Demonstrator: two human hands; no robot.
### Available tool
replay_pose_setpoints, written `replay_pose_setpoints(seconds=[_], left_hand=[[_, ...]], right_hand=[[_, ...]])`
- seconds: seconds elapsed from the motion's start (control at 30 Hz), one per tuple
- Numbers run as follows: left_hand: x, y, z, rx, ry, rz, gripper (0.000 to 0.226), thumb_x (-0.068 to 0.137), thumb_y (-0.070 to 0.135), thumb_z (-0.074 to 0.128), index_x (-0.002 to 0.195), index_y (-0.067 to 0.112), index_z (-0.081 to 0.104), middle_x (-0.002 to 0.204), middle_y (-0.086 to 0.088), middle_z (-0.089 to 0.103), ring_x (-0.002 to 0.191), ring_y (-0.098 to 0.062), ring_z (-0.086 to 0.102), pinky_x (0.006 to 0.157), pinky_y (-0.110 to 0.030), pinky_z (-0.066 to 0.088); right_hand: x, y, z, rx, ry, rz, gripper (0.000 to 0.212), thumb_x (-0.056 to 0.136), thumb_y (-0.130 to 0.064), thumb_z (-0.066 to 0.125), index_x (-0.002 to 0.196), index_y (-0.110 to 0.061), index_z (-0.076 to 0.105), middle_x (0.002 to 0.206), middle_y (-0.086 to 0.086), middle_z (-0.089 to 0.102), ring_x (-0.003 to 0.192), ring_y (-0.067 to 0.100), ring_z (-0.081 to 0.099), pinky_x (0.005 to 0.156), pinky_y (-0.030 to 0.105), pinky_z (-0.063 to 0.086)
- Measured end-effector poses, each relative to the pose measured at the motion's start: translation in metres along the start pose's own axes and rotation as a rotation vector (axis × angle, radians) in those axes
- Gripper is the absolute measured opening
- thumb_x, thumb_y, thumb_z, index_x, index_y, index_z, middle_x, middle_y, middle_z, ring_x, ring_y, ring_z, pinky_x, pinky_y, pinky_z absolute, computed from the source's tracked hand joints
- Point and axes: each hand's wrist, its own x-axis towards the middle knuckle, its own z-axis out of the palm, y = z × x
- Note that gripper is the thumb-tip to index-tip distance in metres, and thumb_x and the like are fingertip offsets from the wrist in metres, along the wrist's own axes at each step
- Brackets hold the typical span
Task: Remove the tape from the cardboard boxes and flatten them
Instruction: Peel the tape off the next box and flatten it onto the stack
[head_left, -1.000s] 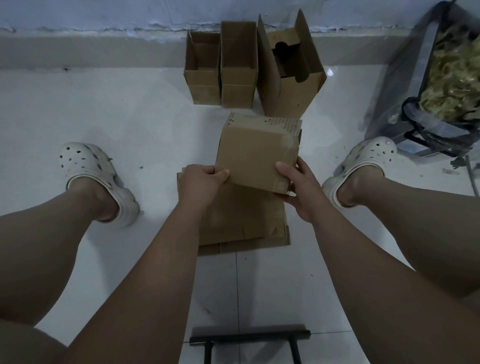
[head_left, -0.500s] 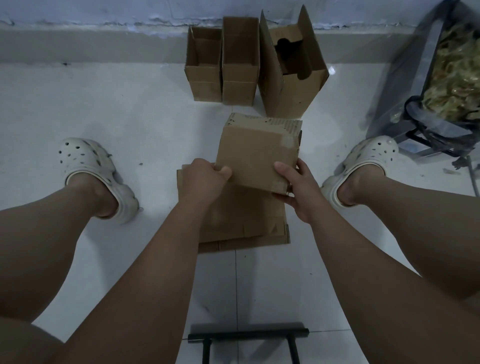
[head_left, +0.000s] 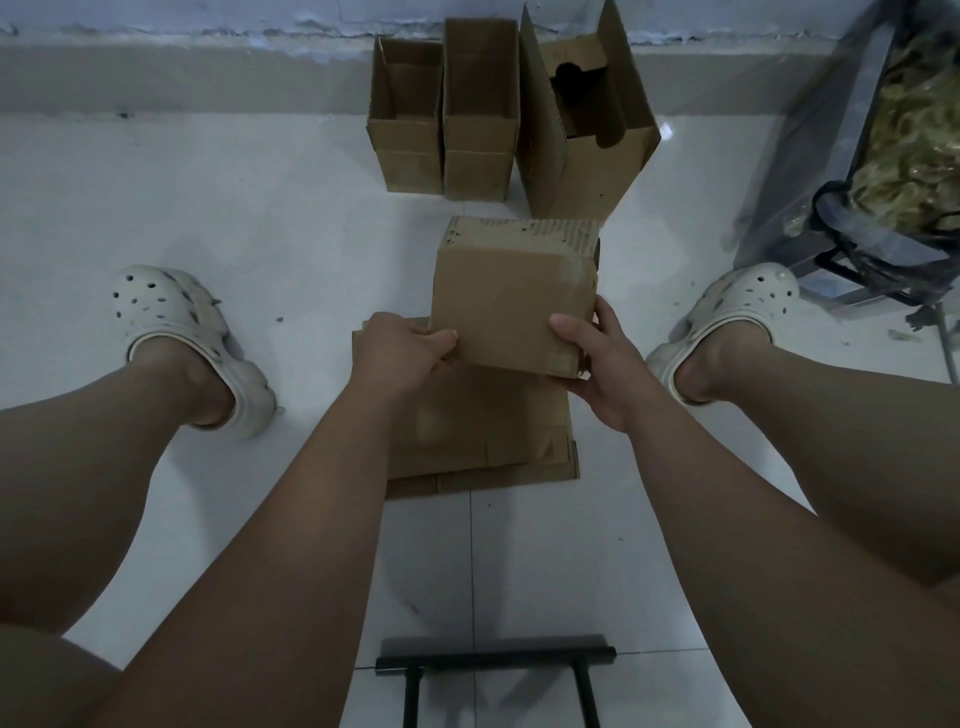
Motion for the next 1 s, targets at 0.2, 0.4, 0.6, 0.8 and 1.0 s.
replay_pose_setpoints(seconds=[0.2,0.4,0.6,0.8,1.0], left_hand=[[0.000,0.002,0.009,0.150,0.096,0.013,0.028,0.083,0.022,0.057,0.082,-0.002,0.071,0.079,-0.017,0.070,0.067,-0.021,0.061,0.062,-0.026,0.047],[-0.014,0.013,0.013,-0.252,0.170,0.177,0.026,0.093,0.031,0.056,0.110,0.017,0.070,0.098,0.007,0.069,0.085,-0.003,0.060,0.072,-0.013,0.047],[-0.014,0.029,0.001,-0.336,0.064,0.355,0.034,0.093,0.032,0.057,0.127,0.030,0.057,0.113,0.005,0.056,0.098,-0.012,0.056,0.077,-0.018,0.049],[-0.018,0.038,0.002,-0.234,0.137,0.479,0.034,0.093,0.028,0.057,0.127,0.027,0.058,0.120,0.004,0.057,0.098,-0.012,0.054,0.079,-0.015,0.048],[-0.026,0.051,-0.001,-0.285,0.077,0.580,0.037,0.089,0.022,0.064,0.124,0.011,0.060,0.120,-0.001,0.062,0.109,-0.013,0.059,0.091,-0.034,0.053]], right_hand=[[-0.002,0.003,0.005,-0.015,0.049,-0.026,0.071,0.079,-0.032,0.077,0.140,-0.029,0.041,0.128,-0.005,0.058,0.107,0.014,0.063,0.070,0.030,0.058],[0.000,-0.006,0.000,0.097,0.164,0.077,0.034,0.083,-0.055,0.065,0.107,-0.032,0.065,0.100,-0.008,0.075,0.106,0.020,0.064,0.088,0.043,0.054],[-0.003,-0.005,0.003,0.261,0.091,0.076,0.056,0.083,-0.058,0.061,0.130,-0.027,0.057,0.125,0.003,0.067,0.118,0.026,0.060,0.099,0.047,0.048],[-0.007,-0.006,0.005,0.326,0.082,0.045,0.058,0.084,-0.057,0.058,0.132,-0.026,0.055,0.127,0.005,0.065,0.117,0.027,0.060,0.083,0.041,0.053],[-0.009,-0.001,0.004,0.456,0.037,0.064,0.064,0.080,-0.059,0.061,0.133,-0.023,0.056,0.123,0.009,0.065,0.114,0.029,0.061,0.091,0.045,0.052]])
